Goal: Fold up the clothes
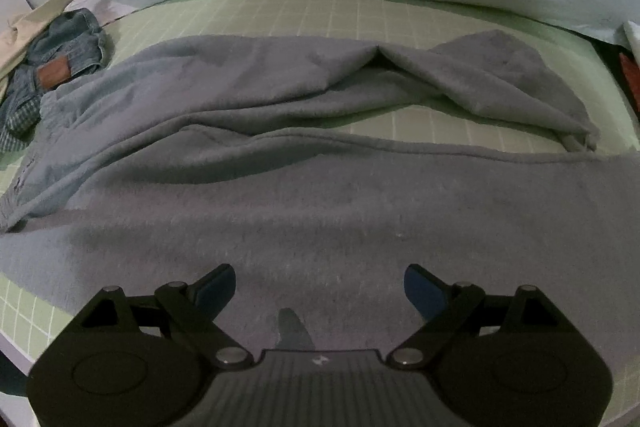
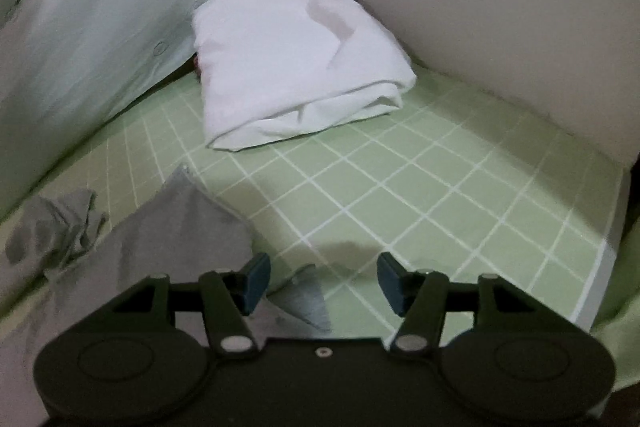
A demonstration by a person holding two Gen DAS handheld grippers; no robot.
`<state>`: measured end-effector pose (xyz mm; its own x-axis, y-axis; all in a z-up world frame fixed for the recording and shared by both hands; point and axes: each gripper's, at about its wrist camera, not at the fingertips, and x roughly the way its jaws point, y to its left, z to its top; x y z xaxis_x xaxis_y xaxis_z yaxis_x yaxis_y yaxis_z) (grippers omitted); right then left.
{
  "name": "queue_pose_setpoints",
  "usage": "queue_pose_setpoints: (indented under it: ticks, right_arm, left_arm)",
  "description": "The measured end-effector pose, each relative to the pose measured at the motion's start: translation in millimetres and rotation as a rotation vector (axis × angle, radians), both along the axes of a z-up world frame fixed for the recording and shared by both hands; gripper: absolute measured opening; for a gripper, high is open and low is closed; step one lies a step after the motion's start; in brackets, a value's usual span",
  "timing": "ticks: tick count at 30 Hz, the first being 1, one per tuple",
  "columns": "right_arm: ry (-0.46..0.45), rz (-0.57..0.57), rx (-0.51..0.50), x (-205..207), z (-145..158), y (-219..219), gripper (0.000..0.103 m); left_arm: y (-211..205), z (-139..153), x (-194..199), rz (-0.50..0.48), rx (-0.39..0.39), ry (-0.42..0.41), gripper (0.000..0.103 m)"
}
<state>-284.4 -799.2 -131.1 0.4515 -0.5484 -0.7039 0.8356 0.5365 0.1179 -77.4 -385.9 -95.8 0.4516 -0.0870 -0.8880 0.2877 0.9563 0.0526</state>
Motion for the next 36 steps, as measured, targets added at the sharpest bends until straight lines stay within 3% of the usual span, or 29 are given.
queue_pose_setpoints:
  ticks: [6, 9, 12, 19, 23, 24, 25, 26, 27, 28, 31, 36]
  right_arm:
    - [0.08, 0.09, 0.008, 11, -12, 2, 0.039]
    - [0.095, 0.049, -0.033, 3, -6, 0, 0.034]
    - [0.109, 0.002, -0.078, -5, 0, -3, 0.001]
    - [0.141, -0.109, -0.182, -26, 14, -9, 0.0]
    - [0.232, -0.133, -0.186, -26, 8, -10, 0.002]
    - [0.256, -0.138, -0.187, -26, 7, -11, 0.011]
    - [0.279, -0.144, -0.187, -25, 5, -11, 0.032]
    - [0.288, -0.156, -0.2, -22, 6, -8, 0.044]
    - [0.293, -0.17, -0.215, -19, 8, -3, 0.063]
    - [0.286, -0.172, -0.229, -14, 10, 3, 0.074]
    - [0.252, -0.112, -0.237, 5, 17, 22, 0.086]
    - [0.195, -0.014, -0.209, 48, 27, 69, 0.09]
  left_arm:
    - [0, 0, 3, 0.02, 0.002, 0.001, 0.091]
    - [-1, 0, 3, 0.023, 0.002, 0.001, 0.091]
    - [-1, -1, 4, 0.022, 0.0, 0.006, 0.091]
    - [7, -2, 9, 0.049, -0.012, 0.015, 0.091]
    - [26, -6, 16, 0.112, -0.029, 0.035, 0.091]
    - [32, -6, 17, 0.128, -0.033, 0.035, 0.091]
    - [38, -5, 19, 0.144, -0.037, 0.035, 0.091]
    - [45, -5, 20, 0.161, -0.042, 0.034, 0.091]
    - [52, -4, 21, 0.177, -0.047, 0.032, 0.091]
    - [59, -3, 23, 0.191, -0.051, 0.03, 0.091]
    - [87, -2, 29, 0.24, -0.063, 0.02, 0.091]
    - [155, -4, 42, 0.361, -0.08, 0.013, 0.091]
